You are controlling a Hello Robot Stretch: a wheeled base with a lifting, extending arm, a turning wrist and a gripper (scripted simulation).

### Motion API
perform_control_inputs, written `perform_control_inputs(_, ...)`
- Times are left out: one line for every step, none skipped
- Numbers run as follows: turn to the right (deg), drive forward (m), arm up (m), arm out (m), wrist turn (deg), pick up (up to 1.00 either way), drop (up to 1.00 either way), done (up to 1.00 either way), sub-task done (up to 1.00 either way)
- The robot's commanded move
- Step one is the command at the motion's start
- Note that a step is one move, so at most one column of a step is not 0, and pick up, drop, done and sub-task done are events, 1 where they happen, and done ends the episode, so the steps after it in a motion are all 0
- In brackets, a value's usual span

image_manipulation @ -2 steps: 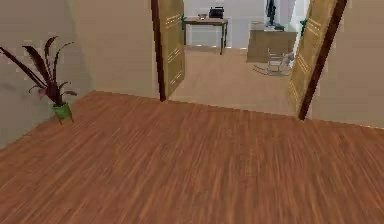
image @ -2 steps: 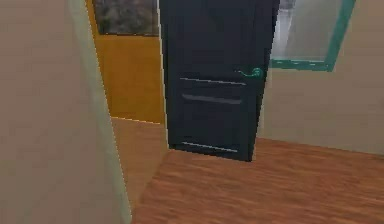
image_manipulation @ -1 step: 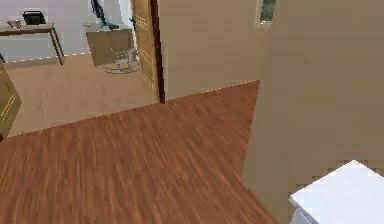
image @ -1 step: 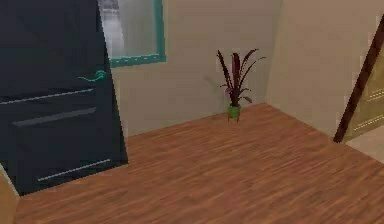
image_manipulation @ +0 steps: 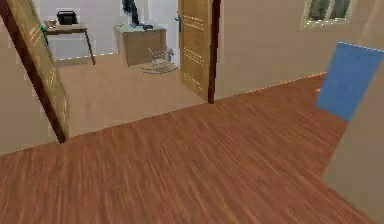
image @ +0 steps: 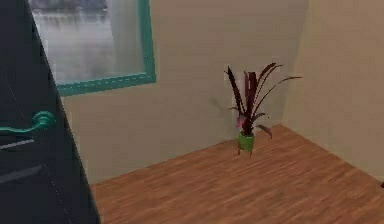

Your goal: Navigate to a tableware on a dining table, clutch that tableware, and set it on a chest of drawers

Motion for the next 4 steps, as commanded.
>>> perform_control_inputs(45.0,0.00,0.00,0.00,0.0,0.00,0.00,0.00,0.00)
perform_control_inputs(18.0,0.00,0.00,0.00,0.0,0.00,0.00,0.00,0.00)
perform_control_inputs(0.0,0.55,0.00,0.00,0.0,0.00,0.00,0.00,0.00)
perform_control_inputs(9.0,0.00,0.00,0.00,0.0,0.00,0.00,0.00,0.00)
